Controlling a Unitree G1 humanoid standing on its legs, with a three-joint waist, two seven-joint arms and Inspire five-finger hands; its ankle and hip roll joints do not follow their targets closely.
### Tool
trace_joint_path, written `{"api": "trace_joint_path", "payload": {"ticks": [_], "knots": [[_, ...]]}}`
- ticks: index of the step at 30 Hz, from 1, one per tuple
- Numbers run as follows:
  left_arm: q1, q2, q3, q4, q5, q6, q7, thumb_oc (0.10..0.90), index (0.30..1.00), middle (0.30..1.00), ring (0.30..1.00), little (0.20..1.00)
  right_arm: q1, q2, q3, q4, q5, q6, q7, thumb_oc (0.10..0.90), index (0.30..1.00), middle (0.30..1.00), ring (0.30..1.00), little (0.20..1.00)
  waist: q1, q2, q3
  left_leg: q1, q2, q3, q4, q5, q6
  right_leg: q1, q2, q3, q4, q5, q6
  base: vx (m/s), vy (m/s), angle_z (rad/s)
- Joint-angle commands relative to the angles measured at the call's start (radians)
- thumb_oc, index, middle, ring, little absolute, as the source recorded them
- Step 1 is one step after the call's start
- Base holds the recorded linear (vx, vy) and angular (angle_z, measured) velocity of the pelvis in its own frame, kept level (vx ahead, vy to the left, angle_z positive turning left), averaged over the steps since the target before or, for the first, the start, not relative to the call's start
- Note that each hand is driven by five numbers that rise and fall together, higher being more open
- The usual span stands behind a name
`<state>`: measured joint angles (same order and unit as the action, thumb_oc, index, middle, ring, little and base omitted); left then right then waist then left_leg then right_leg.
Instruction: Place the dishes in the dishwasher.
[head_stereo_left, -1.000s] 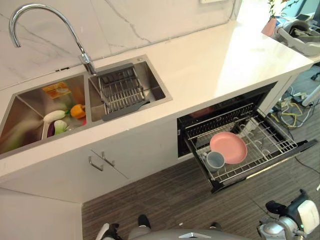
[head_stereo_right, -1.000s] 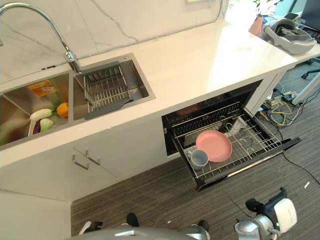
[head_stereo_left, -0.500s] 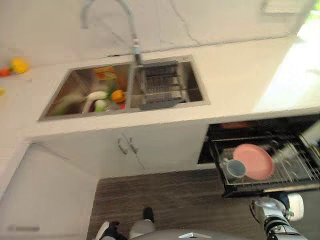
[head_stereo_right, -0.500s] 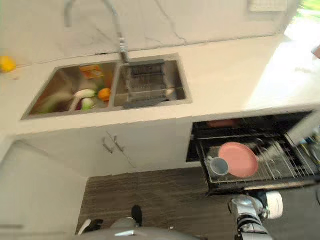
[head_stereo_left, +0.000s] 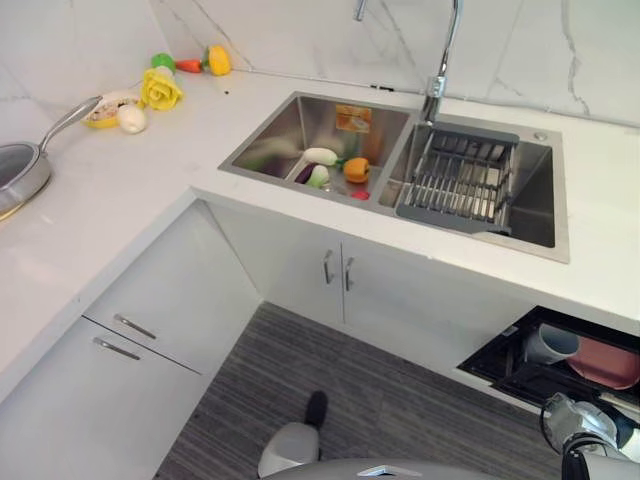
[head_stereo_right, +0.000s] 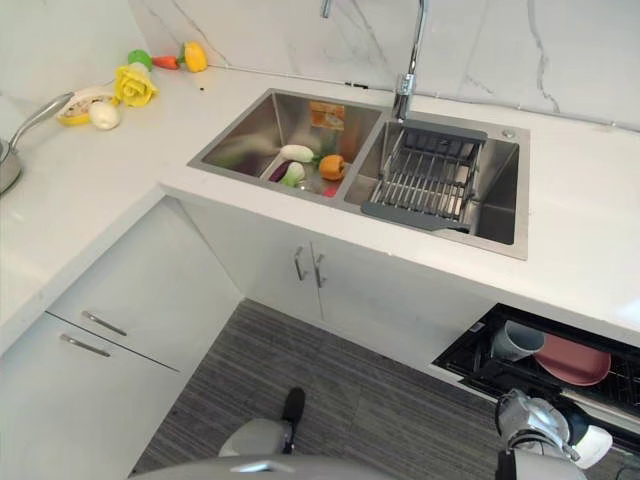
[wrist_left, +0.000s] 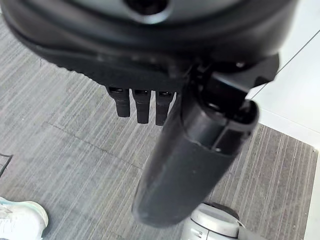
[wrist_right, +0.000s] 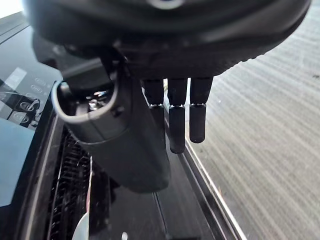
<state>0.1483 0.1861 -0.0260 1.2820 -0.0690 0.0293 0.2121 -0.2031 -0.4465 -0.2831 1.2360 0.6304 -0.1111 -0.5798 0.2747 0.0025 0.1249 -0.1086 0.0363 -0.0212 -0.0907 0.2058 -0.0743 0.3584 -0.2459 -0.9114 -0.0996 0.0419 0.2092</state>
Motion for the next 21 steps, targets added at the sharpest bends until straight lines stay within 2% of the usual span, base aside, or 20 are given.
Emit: {"api": "trace_joint_path", "payload": {"ticks": [1,5,8,11,12,14,15,16,17,18,19,21], "knots": [[-0.101,0.009,-0.097,0.024,0.017,-0.023,0.01,0.8,0.9,0.9,0.9,0.9,-0.205,0.047,0.098,-0.09,-0.028,-0.079,0.175,0.8,0.9,0.9,0.9,0.9,0.075,0.017,-0.024,0.026,0.064,0.071,0.017,-0.074,-0.085,0.014,-0.004,0.048,0.103,-0.158,-0.044,-0.01,0.001,-0.07],[-0.108,0.008,-0.095,0.048,0.049,-0.016,0.01,0.8,0.9,0.9,0.9,0.9,-0.158,0.095,0.135,-0.052,-0.108,-0.061,0.157,0.8,0.9,0.9,0.9,0.9,0.052,0.011,-0.017,0.04,0.077,0.096,0.018,-0.082,-0.08,-0.001,-0.002,0.082,0.098,-0.152,-0.043,0.0,0.0,-0.12],[-0.112,0.013,-0.086,0.065,0.069,-0.01,0.013,0.8,0.9,0.9,0.9,0.9,-0.116,0.135,0.112,-0.052,-0.06,-0.061,0.169,0.8,0.9,0.9,0.9,0.9,0.026,0.007,-0.013,0.061,0.092,0.129,0.017,-0.096,-0.075,-0.015,0.0,0.125,0.08,-0.145,-0.042,0.02,0.004,-0.36],[-0.11,0.02,-0.082,0.069,0.078,-0.01,0.017,0.8,0.9,0.9,0.9,0.9,-0.123,0.133,0.14,-0.081,-0.102,-0.055,0.153,0.8,0.9,0.9,0.9,0.9,0.009,0.004,-0.006,0.081,0.103,0.157,0.018,-0.106,-0.071,-0.03,-0.002,0.173,0.063,-0.135,-0.04,0.02,0.01,-0.57],[-0.115,0.029,-0.082,0.067,0.081,-0.013,0.025,0.8,0.9,0.9,0.9,0.9,-0.125,0.119,0.175,-0.117,-0.176,-0.046,0.139,0.8,0.9,0.9,0.9,0.9,-0.002,0.002,0.0,0.087,0.108,0.173,0.017,-0.107,-0.07,-0.039,-0.003,0.194,0.053,-0.125,-0.036,0.01,0.002,-0.64],[-0.13,0.027,-0.09,0.052,0.077,-0.021,0.037,0.8,0.9,0.9,0.9,0.9,-0.121,0.104,0.213,-0.164,-0.288,-0.03,0.095,0.8,0.9,0.9,0.9,0.9,-0.014,0.002,0.002,0.085,0.108,0.179,0.016,-0.105,-0.074,-0.034,-0.001,0.182,0.039,-0.111,-0.034,0.02,-0.006,-0.58],[-0.13,0.027,-0.09,0.052,0.077,-0.021,0.037,0.8,0.9,0.9,0.9,0.9,-0.121,0.104,0.213,-0.164,-0.288,-0.03,0.095,0.8,0.9,0.9,0.9,0.9,-0.014,0.002,0.002,0.085,0.108,0.179,0.016,-0.105,-0.074,-0.034,-0.001,0.182,0.039,-0.111,-0.034,0.0,-0.005,-0.17],[-0.13,0.026,-0.09,0.052,0.077,-0.021,0.038,0.8,0.9,0.9,0.9,0.9,-0.119,0.105,0.213,-0.169,-0.291,-0.027,0.092,0.662,0.693,0.693,0.693,0.693,-0.016,0.003,0.002,0.085,0.108,0.178,0.016,-0.105,-0.074,-0.033,0.0,0.181,0.038,-0.11,-0.034,0.0,0.001,0.05],[-0.132,0.025,-0.092,0.045,0.075,-0.024,0.042,0.8,0.9,0.9,0.9,0.9,-0.112,0.103,0.227,-0.191,-0.329,-0.018,0.083,0.4,0.3,0.3,0.3,0.3,-0.023,0.003,0.004,0.084,0.107,0.177,0.016,-0.105,-0.074,-0.034,0.0,0.179,0.037,-0.108,-0.034,0.0,0.001,0.05],[-0.132,0.025,-0.092,0.045,0.075,-0.024,0.042,0.8,0.9,0.9,0.9,0.9,-0.112,0.103,0.227,-0.191,-0.329,-0.018,0.083,0.4,0.3,0.3,0.3,0.3,-0.023,0.003,0.004,0.084,0.107,0.177,0.016,-0.105,-0.074,-0.034,0.0,0.179,0.037,-0.108,-0.034,-0.01,0.011,0.04],[-0.136,0.017,-0.103,0.027,0.08,-0.03,0.05,0.8,0.9,0.9,0.9,0.9,-0.093,0.106,0.256,-0.221,-0.448,0.011,0.029,0.4,0.3,0.3,0.3,0.3,-0.04,0.003,0.012,0.084,0.105,0.177,0.016,-0.109,-0.066,-0.043,-0.002,0.187,0.038,-0.101,-0.028,0.0,0.0,0.0],[-0.134,0.013,-0.106,0.022,0.089,-0.028,0.053,0.8,0.9,0.9,0.9,0.9,-0.081,0.115,0.26,-0.239,-0.478,0.023,0.013,0.4,0.3,0.3,0.3,0.3,-0.043,0.003,0.015,0.083,0.101,0.178,0.016,-0.112,-0.063,-0.047,-0.006,0.19,0.04,-0.098,-0.026,0.0,0.0,0.0]]}}
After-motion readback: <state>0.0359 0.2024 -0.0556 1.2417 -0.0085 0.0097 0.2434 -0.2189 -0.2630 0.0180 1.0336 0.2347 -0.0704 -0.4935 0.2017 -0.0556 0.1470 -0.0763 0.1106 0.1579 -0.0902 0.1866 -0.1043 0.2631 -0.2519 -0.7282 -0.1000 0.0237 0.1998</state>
